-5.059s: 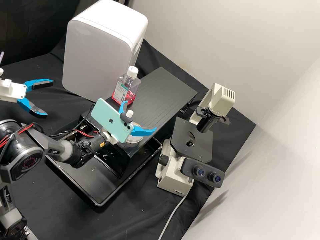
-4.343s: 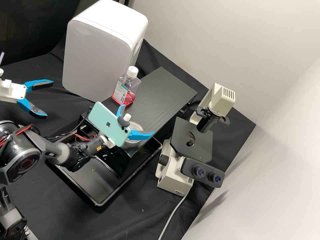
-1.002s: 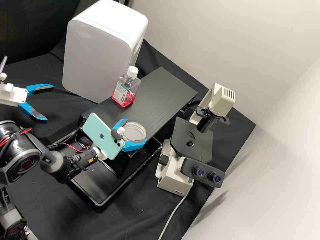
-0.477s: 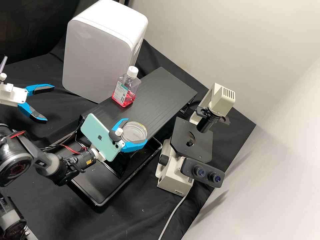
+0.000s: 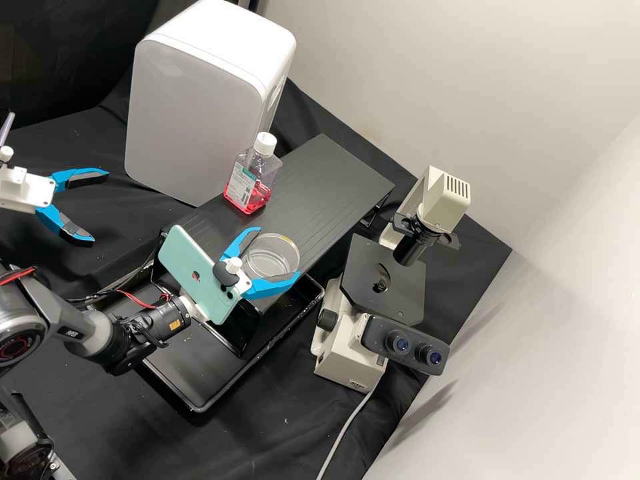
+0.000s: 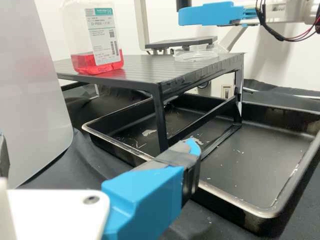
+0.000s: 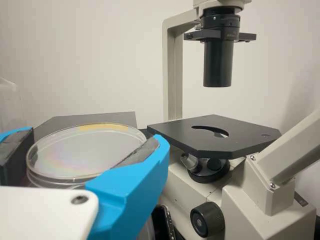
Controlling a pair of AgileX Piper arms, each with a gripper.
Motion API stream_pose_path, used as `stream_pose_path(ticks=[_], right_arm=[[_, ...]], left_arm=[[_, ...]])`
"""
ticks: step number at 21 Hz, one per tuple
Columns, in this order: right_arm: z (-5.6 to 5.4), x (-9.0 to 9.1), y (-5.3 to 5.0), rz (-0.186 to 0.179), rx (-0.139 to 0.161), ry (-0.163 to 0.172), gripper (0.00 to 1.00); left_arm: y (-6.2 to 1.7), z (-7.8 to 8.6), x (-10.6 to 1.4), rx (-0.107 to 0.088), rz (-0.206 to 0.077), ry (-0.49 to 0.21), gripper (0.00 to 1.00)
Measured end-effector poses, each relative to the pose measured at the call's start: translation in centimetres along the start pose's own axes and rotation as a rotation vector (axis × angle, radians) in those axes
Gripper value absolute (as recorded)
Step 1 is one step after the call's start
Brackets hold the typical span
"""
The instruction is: Remove the lid from the petri dish
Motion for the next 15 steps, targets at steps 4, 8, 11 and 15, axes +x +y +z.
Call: stream_pose_path(ticks=[4,8,11,15], right_arm=[[0.0,0.0,0.0,-0.002,0.0,0.001,0.0],[-1.0,-0.1,-1.2,-0.045,0.013,0.039,0.0],[-2.2,-0.3,-2.5,-0.094,-0.001,0.082,0.0],[-3.3,-0.6,-3.8,-0.146,-0.037,0.132,0.0]], left_arm=[[0.0,0.0,0.0,0.0,0.0,0.0,1.0],[0.0,0.0,0.0,0.0,0.0,0.0,1.0],[0.0,0.0,0.0,0.0,0.0,0.0,1.0],[0.0,0.0,0.0,0.0,0.0,0.0,1.0]])
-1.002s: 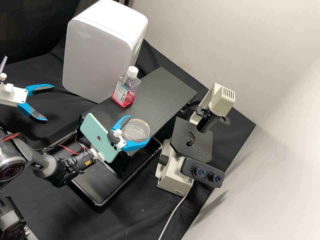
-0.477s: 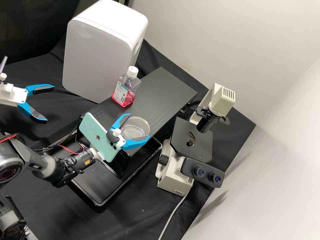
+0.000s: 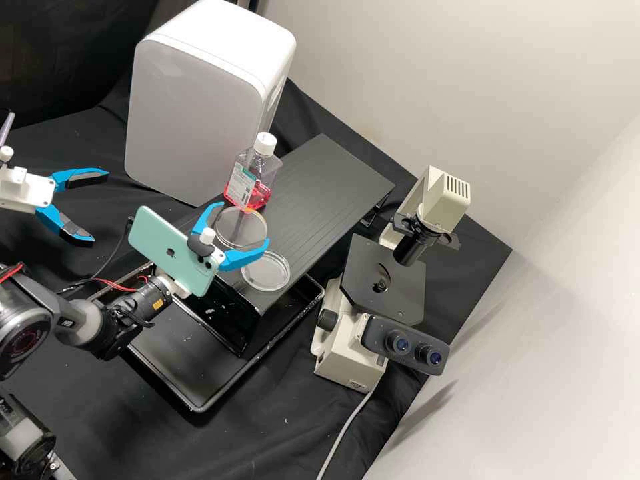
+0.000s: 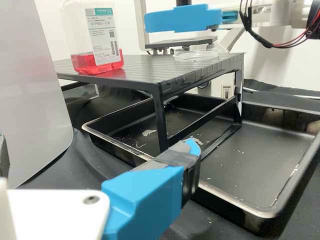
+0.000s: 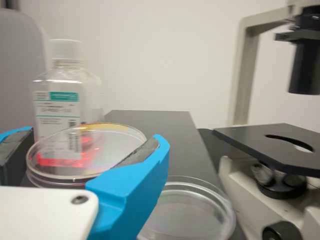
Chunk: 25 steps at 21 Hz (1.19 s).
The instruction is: Remove the lid from the petri dish
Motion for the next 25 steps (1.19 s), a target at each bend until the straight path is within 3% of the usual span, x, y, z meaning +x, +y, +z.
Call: stream_pose_path(ticks=[5,9,17,22,23,25], right_arm=[[-0.1,0.0,-0.3,-0.009,-0.01,-0.002,0.0],[0.6,-0.1,-0.7,-0.017,-0.017,-0.036,0.0],[1.5,-0.2,-1.5,-0.05,-0.022,-0.073,0.0],[1.5,-0.2,-1.5,-0.046,-0.027,-0.069,0.0],[1.5,-0.2,-1.5,-0.046,-0.027,-0.069,1.0],[1.5,-0.2,-1.5,-0.046,-0.027,-0.069,1.0]], left_arm=[[0.0,0.0,0.0,0.0,0.0,0.0,1.0],[0.02,0.0,0.0,0.0,0.001,0.0,1.0],[0.16,0.1,0.2,0.002,0.007,-0.004,1.0],[0.16,0.1,0.2,0.002,0.007,-0.004,1.0],[0.16,0.1,0.2,0.002,0.007,-0.004,1.0],[0.16,0.1,0.2,0.002,0.007,-0.004,1.0]])
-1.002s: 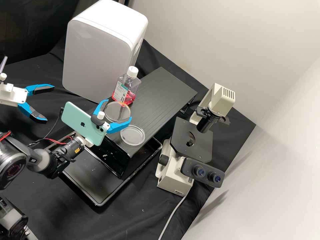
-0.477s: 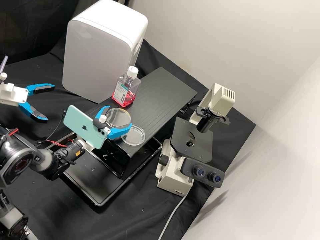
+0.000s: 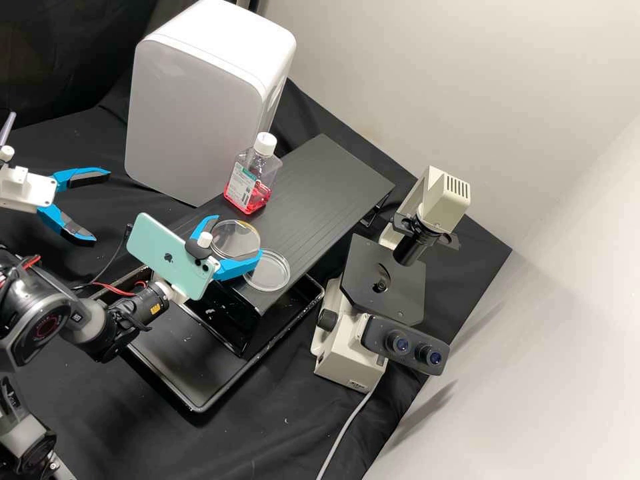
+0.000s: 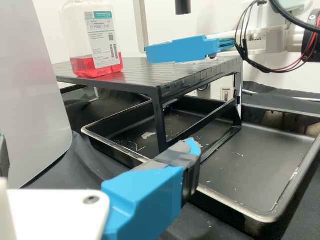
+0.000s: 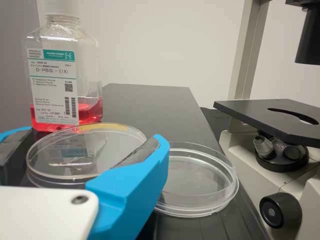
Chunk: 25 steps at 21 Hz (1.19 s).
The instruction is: Remove the lid from the petri dish
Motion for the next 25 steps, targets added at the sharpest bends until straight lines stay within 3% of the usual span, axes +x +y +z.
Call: stream_pose_path(ticks=[16,22,25], right_arm=[[0.0,0.0,0.0,0.001,0.0,0.001,1.0],[0.0,-1.3,1.1,0.042,0.0,-0.002,1.0],[0.0,-2.4,1.6,0.062,0.007,0.001,1.0]], left_arm=[[0.01,0.0,0.0,-0.001,0.001,0.003,1.0],[0.01,0.0,0.0,0.0,0.001,0.003,1.0],[0.01,0.1,0.1,0.035,0.004,0.01,1.0]])
